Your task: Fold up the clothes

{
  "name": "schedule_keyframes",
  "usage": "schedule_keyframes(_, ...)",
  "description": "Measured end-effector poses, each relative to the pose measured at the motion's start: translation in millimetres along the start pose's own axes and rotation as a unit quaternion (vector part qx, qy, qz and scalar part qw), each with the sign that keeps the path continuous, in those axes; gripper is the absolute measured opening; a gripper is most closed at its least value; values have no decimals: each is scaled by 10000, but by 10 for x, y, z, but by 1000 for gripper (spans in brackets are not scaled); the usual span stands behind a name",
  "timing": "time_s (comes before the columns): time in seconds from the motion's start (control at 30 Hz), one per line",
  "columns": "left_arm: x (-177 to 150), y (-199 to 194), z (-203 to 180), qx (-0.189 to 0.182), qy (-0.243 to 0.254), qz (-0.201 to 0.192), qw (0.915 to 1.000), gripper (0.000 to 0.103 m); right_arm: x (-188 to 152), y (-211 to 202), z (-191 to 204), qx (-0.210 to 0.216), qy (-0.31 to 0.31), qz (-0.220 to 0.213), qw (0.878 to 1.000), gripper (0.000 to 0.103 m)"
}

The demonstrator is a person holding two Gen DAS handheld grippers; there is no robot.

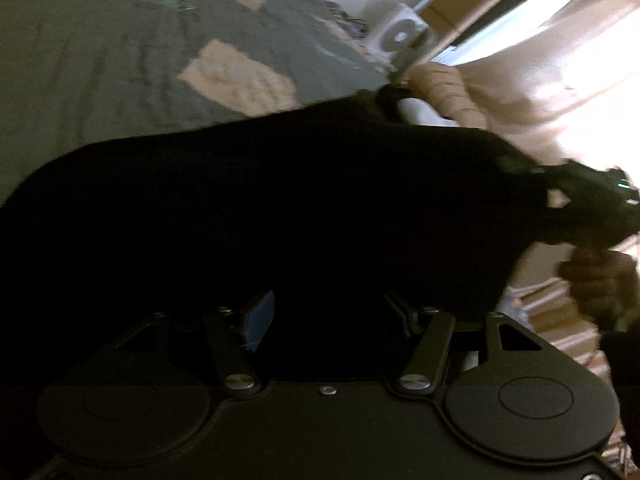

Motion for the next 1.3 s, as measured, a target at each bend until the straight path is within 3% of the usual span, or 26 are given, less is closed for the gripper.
schedule_keyframes(0.07,-25,25,135,201,-68,69,9998,59,12,-58,-3,-185,-49,-122,9997,27)
schedule_keyframes(0.2,-123,120,429,968,-61,325,9948,59,-16,-26,-117,-821,-167,88,9964,30)
schedule_keyframes(0.33,-145,145,638,1211,-295,393,9914,56,-72,42,-224,-1620,-567,375,9844,34)
schedule_keyframes(0.47,-64,52,593,1132,-316,262,9927,56,-175,120,-296,-2004,-748,840,9732,42)
schedule_keyframes(0.63,0,-216,534,1020,-253,109,9944,57,-286,41,-116,-2188,-1112,1053,9637,49)
schedule_keyframes(0.8,75,-648,315,978,-88,-322,9946,64,-439,-108,41,-2568,-1484,1181,9477,56)
schedule_keyframes(0.83,67,-732,283,1014,-43,-381,9941,65,-464,-143,59,-2680,-1556,1179,9434,59)
schedule_keyframes(0.9,55,-860,242,1089,48,-458,9930,67,-496,-221,93,-2994,-1749,1127,9312,78)
schedule_keyframes(0.97,26,-960,228,1162,66,-503,9919,67,-482,-317,154,-3510,-2181,1035,9047,85)
schedule_keyframes(1.07,-33,-1130,198,1190,37,-619,9910,67,-386,-500,316,-3790,-2450,744,8893,86)
schedule_keyframes(1.3,-192,-1509,132,1413,56,-824,9865,71,-559,-568,641,-3161,-2391,358,9174,90)
Point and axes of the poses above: each gripper's, at about its wrist camera, not at the fingertips, and y roughly the way its jaws point, z to its left, x to its top, the point moved 8 cm from there along y, roughly the way its jaws point, and after that the axes turned 4 degrees about z, right-handed, at the moved point
